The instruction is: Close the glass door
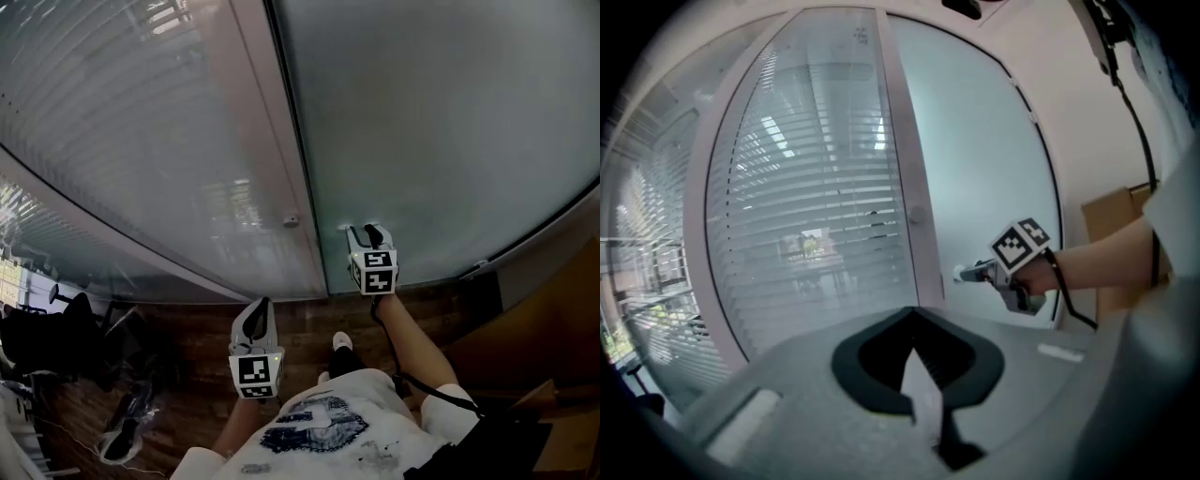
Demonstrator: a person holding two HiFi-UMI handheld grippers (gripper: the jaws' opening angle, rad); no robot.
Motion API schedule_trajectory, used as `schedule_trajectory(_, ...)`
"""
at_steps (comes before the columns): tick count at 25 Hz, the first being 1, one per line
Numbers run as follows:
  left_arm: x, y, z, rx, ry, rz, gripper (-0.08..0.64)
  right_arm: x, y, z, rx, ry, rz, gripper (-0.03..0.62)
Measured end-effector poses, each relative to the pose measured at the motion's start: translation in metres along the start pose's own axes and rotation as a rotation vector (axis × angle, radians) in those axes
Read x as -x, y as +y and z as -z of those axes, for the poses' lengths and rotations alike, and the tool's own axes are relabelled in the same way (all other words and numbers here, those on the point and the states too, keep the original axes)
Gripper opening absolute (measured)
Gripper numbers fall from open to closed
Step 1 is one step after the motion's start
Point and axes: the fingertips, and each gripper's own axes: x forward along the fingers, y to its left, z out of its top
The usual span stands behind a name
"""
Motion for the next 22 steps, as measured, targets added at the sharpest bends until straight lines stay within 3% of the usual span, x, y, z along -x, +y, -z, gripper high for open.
schedule_trajectory(11, 0.083, 0.009, 0.03, 0.024, -0.014, -0.011, 0.003, 0.073, 0.02, -0.006, 0.002, -0.057, 0.055, 0.172)
schedule_trajectory(17, 0.101, -0.007, 0.032, 0.067, -0.035, 0.041, 0.003, 0.13, 0.036, -0.005, 0.017, -0.104, 0.065, 0.146)
schedule_trajectory(22, 0.105, -0.031, 0.03, 0.071, -0.065, 0.105, 0.003, 0.188, 0.047, -0.019, -0.018, -0.232, 0.019, 0.117)
